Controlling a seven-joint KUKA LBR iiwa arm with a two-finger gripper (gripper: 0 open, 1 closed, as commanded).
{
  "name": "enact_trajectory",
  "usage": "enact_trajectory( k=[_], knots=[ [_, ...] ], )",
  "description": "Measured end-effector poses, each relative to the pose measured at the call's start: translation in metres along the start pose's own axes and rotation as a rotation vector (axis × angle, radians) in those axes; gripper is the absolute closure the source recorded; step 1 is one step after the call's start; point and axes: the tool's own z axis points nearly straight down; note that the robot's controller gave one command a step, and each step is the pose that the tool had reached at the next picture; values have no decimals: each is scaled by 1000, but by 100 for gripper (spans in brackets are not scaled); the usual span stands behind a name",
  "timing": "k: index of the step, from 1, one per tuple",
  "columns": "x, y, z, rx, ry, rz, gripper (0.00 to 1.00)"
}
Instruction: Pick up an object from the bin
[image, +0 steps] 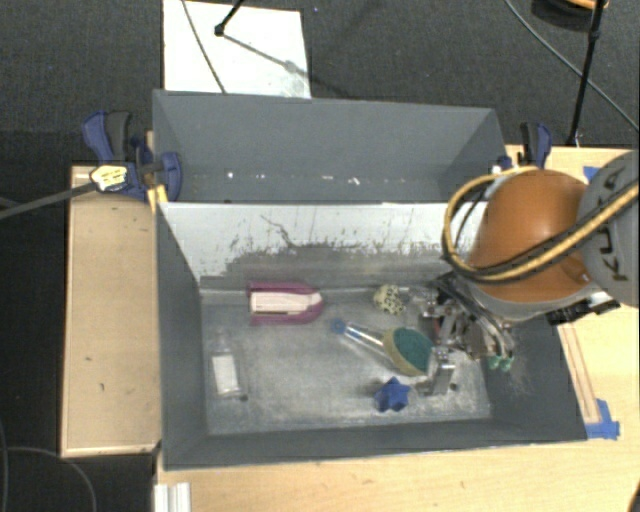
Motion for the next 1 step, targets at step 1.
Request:
enact_trajectory(
  k=[1],
  knots=[
    [-23, 0, 93, -2, 0, 111, 0]
  ],
)
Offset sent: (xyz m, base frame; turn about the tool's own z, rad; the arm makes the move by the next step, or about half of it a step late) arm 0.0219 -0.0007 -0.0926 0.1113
